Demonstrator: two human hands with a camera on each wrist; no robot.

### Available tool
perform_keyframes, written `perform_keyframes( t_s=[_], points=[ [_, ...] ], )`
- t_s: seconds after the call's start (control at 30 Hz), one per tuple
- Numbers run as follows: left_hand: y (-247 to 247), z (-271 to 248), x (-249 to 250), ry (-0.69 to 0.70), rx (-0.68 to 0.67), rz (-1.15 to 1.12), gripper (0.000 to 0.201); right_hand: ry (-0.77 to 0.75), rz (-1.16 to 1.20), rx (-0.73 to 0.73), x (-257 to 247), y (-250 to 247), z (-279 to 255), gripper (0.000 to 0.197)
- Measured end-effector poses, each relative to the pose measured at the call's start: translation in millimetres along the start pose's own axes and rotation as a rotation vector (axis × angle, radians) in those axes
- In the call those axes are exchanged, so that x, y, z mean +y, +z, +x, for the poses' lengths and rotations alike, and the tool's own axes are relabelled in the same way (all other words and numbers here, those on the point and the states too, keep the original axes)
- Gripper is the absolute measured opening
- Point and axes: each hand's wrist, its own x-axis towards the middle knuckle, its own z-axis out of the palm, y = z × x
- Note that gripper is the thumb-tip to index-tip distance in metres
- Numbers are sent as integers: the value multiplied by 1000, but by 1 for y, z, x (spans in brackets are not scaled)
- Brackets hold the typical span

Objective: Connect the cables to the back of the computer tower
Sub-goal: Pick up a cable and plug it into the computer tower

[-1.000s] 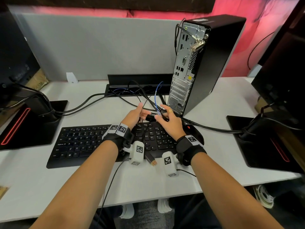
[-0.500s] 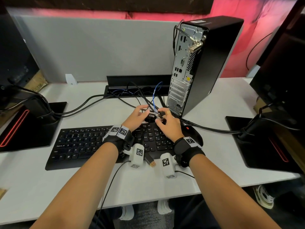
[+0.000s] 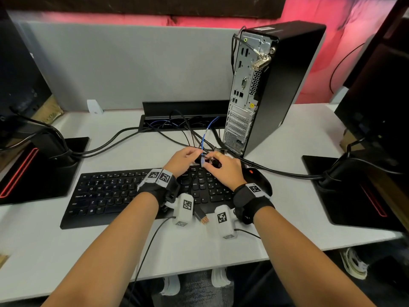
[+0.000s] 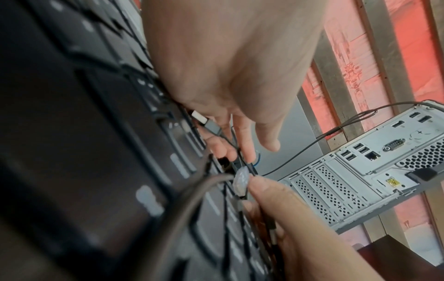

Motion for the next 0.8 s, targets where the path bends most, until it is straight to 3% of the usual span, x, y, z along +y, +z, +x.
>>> perform_keyframes(
  t_s=[0.13, 0.3, 0.43, 0.57, 0.67, 0.73, 0.8],
  points=[
    [-1, -2, 0, 19, -15, -44, 33, -8, 12, -3, 1, 2, 0, 32],
    [-8, -5, -7, 4, 61, -262, 28, 34, -5, -7, 1, 4, 1, 12],
    [-9, -3, -11, -42, 172, -417, 18, 83, 273, 143, 4, 3, 3, 10],
    [8, 5, -4, -19, 179, 1, 18, 63, 293, 168, -1, 0, 0, 24],
    [17, 12, 11, 163, 330, 254, 31, 11, 233, 121, -1, -1, 1, 25],
    [20, 16, 22, 259, 241, 427, 46, 17, 216, 82, 0, -1, 2, 26],
    [21, 19, 27, 258, 89, 594, 45, 26, 232, 47, 2, -1, 2, 27]
  ],
)
